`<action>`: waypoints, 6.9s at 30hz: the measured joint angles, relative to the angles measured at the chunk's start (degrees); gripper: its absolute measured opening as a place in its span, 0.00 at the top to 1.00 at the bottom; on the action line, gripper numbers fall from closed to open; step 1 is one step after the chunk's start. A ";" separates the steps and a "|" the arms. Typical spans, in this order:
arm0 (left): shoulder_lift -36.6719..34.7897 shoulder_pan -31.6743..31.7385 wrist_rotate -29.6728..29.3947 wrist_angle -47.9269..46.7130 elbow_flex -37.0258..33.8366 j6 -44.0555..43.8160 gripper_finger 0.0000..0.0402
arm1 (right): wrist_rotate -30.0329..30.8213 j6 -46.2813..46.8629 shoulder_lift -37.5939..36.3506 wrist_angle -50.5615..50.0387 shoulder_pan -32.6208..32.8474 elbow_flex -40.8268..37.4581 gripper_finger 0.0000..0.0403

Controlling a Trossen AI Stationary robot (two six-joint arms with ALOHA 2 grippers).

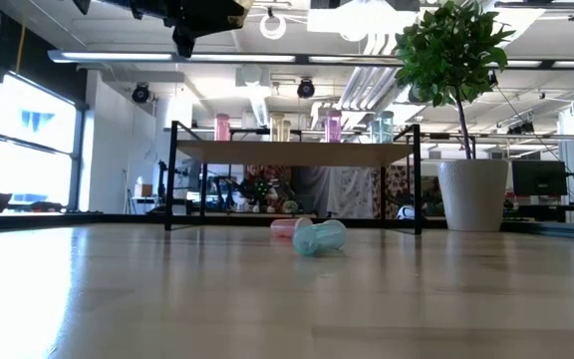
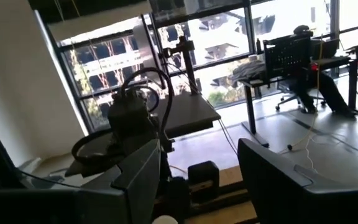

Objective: Pick and place medicine bottles onto shelf by color
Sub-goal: Put the yellow pill bottle on the shelf aligned with the yellow pill bottles

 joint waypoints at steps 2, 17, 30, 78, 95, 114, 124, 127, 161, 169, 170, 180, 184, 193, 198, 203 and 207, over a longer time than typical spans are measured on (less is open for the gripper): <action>0.00 1.27 2.12 0.19 0.00 0.80 0.78 | -0.06 -1.19 0.79 -2.75 0.00 1.91 0.49; 0.03 5.19 8.82 3.04 0.00 1.43 0.78 | -3.06 -7.34 7.50 -10.04 3.37 5.24 0.49; 0.04 5.17 8.70 2.99 0.00 1.28 0.78 | -2.78 -8.94 9.88 -8.63 3.85 5.24 0.49; 3.15 5.15 5.82 9.51 0.04 3.82 0.73 | -4.24 -6.71 10.21 -7.85 3.69 5.19 0.75; 3.10 5.17 3.91 7.99 0.04 3.82 0.43 | -0.44 -6.86 10.21 -8.44 3.51 5.19 0.75; 2.89 8.38 -0.09 7.14 0.04 3.82 0.40 | 2.10 -6.89 10.14 -8.36 -5.39 5.19 0.75; 2.89 13.16 -0.11 7.16 0.04 3.82 0.40 | 1.72 -12.69 10.09 -9.57 -13.77 7.41 0.75; 2.89 15.09 -0.13 7.16 0.04 3.84 0.40 | 0.32 -13.74 10.08 -11.67 -16.83 9.13 0.75; 2.95 22.81 -1.81 6.71 0.04 3.81 0.40 | -10.53 -19.37 26.33 -21.57 -21.56 17.22 0.75; 2.95 22.81 -1.81 6.71 0.04 3.80 0.40 | -9.06 -19.98 27.23 -22.90 -21.68 17.15 0.75; 2.95 22.81 -1.81 6.71 0.04 3.80 0.40 | -9.11 -19.97 27.37 -23.12 -21.68 17.15 0.75; 2.95 22.81 -1.79 6.71 0.04 3.80 0.40 | -7.63 -20.79 29.29 -24.31 -21.73 17.13 0.75; 2.95 22.78 -1.79 6.71 0.04 3.80 0.40 | -7.58 -20.65 29.86 -24.28 -21.79 17.13 0.75; 2.95 22.74 -1.61 6.55 0.04 3.80 0.40 | -7.26 -21.09 30.49 -24.09 -21.79 17.13 0.75; 2.95 22.72 -1.61 6.53 0.04 3.80 0.40 | -7.56 -23.14 30.58 -23.77 -21.79 17.13 0.75; 2.95 22.72 -1.59 6.51 0.04 3.80 0.40 | -7.62 -25.28 30.62 -20.21 -21.79 17.13 0.75; 2.95 22.72 -1.59 6.02 0.04 3.79 0.40 | -8.05 -24.93 30.64 -15.03 -21.91 17.70 0.75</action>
